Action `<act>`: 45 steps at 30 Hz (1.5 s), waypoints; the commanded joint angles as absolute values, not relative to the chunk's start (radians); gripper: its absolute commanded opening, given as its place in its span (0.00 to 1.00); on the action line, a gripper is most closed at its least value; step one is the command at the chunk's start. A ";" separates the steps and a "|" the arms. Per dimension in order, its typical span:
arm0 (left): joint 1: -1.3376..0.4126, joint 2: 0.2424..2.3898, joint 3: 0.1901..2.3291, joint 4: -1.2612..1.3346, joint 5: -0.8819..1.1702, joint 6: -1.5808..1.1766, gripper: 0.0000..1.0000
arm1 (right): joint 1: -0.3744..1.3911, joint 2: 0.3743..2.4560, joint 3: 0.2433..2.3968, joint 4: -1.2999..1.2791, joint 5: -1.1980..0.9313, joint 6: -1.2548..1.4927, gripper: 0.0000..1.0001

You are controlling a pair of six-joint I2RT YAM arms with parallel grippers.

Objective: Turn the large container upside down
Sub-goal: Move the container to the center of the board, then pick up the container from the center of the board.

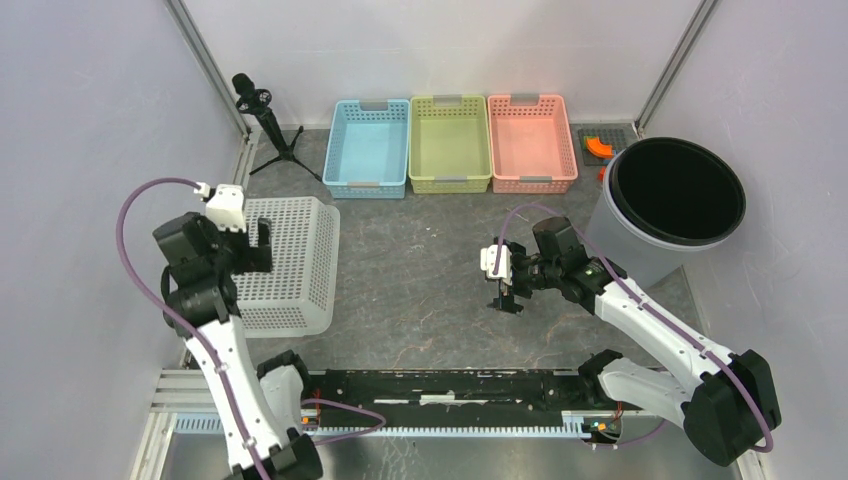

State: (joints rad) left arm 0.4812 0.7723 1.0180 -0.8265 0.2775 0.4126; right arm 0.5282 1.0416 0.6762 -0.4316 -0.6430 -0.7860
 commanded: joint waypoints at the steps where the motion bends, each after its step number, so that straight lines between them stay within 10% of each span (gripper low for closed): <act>1: 0.486 0.670 1.023 -0.906 0.508 0.515 1.00 | 0.525 1.024 0.673 -0.400 -0.628 -0.789 0.98; 16: 0.485 0.434 0.844 -1.006 0.927 0.650 1.00 | 0.525 1.005 0.644 -0.328 -0.545 -0.765 0.98; 45: 0.486 0.354 0.818 -1.006 0.985 0.652 1.00 | 0.521 1.182 0.781 -0.163 0.169 -0.606 0.98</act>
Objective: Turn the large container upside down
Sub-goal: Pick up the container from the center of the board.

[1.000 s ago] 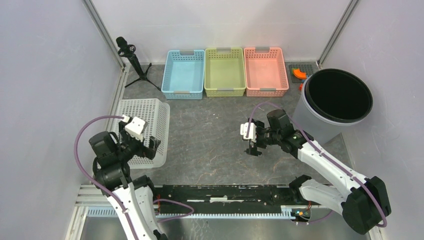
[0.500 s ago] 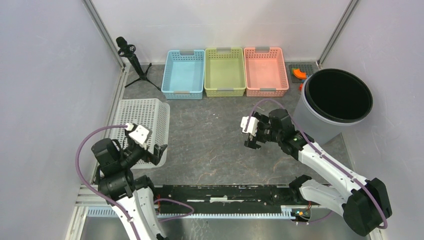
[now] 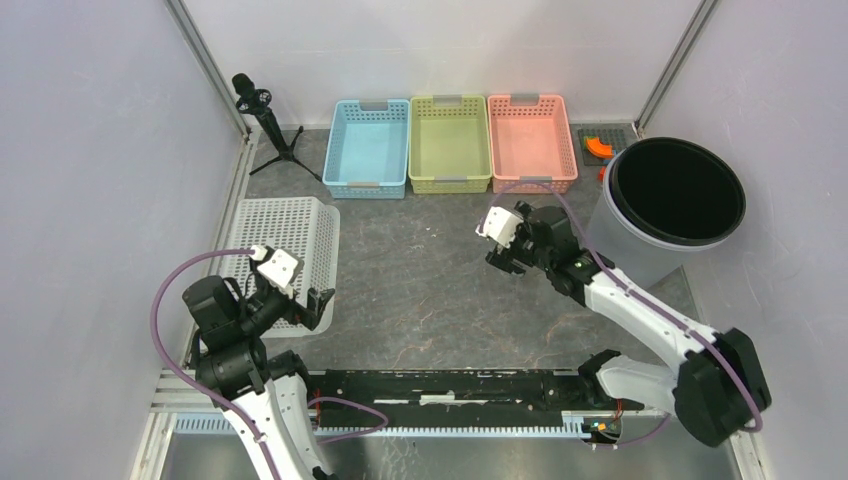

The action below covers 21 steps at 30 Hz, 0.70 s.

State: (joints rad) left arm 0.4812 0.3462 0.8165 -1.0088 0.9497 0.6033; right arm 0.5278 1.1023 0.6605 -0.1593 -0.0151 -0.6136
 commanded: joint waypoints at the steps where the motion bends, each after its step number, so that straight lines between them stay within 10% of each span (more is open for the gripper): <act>1: 0.485 0.354 0.818 -1.006 0.984 0.652 1.00 | 0.519 1.215 0.817 -0.174 0.189 -0.613 0.98; 21: 0.486 0.328 0.811 -1.004 0.985 0.651 1.00 | 0.425 1.905 1.648 -0.659 0.299 -0.906 0.98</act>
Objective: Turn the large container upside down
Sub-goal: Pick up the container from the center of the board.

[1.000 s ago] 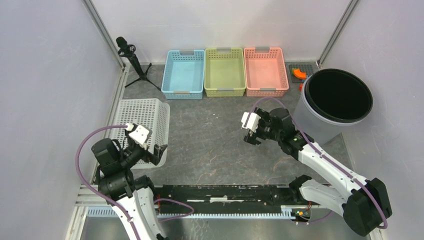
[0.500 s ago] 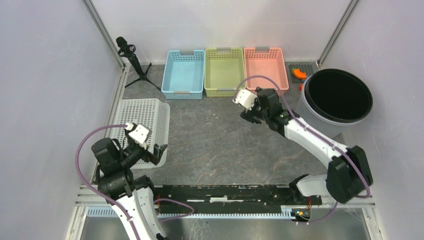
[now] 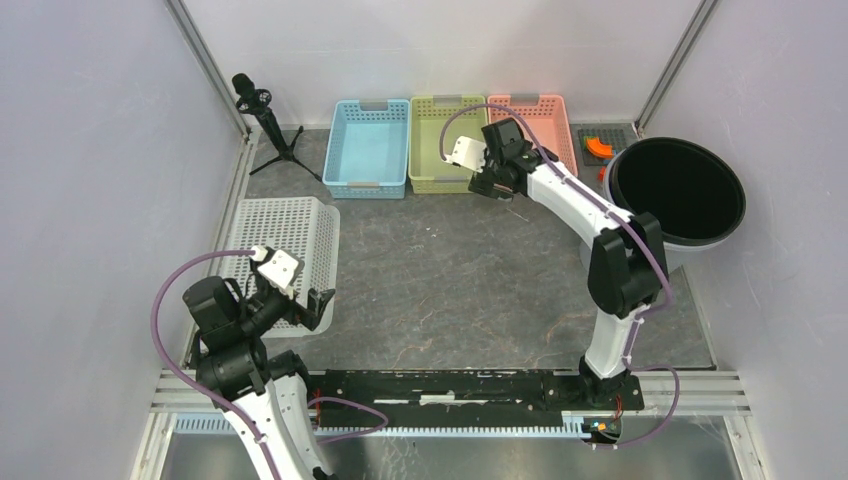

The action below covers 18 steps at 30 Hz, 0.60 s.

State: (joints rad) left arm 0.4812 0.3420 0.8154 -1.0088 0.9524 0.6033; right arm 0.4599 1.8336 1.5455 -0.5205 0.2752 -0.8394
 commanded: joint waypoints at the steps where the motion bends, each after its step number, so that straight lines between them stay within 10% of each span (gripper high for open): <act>1: 0.485 0.328 0.811 -1.003 0.985 0.651 1.00 | 0.415 1.926 1.665 -0.674 0.300 -0.914 0.98; 18: 0.487 0.328 0.810 -0.993 0.974 0.637 1.00 | 0.317 2.039 1.647 -0.639 0.262 -1.069 0.95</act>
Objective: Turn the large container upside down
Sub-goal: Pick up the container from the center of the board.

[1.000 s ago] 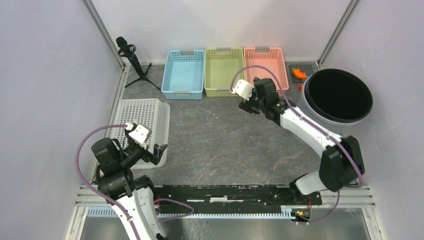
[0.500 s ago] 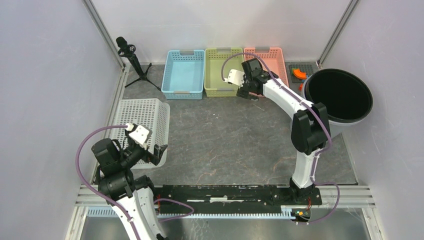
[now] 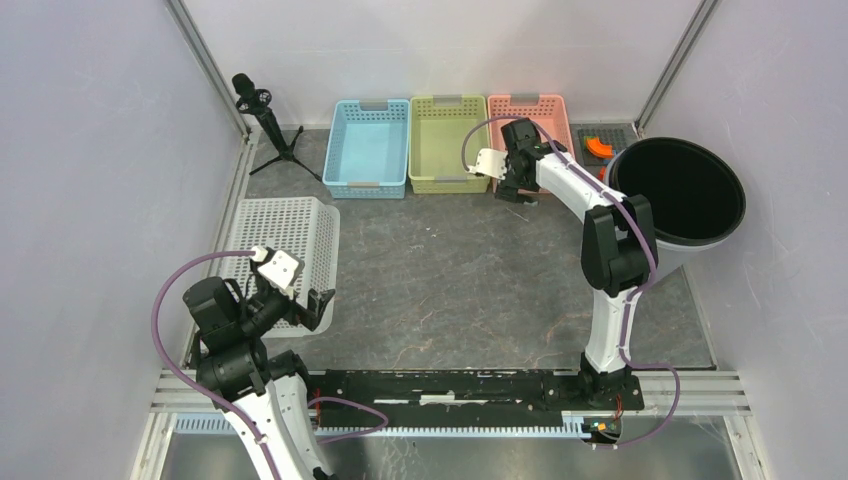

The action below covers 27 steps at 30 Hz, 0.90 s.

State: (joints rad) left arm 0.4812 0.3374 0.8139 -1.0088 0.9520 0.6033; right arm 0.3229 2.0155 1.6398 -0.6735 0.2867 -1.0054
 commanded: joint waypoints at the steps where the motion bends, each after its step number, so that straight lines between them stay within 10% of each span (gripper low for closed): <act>1: 0.487 0.327 0.809 -0.990 0.972 0.634 1.00 | 0.317 2.050 1.654 -0.642 0.254 -1.083 0.93; 13: 0.490 0.326 0.807 -0.982 0.965 0.624 1.00 | 0.308 2.109 1.708 -0.700 0.191 -1.155 0.79; 27: 0.492 0.326 0.808 -0.982 0.965 0.624 1.00 | 0.288 2.086 1.699 -0.738 0.136 -1.177 0.37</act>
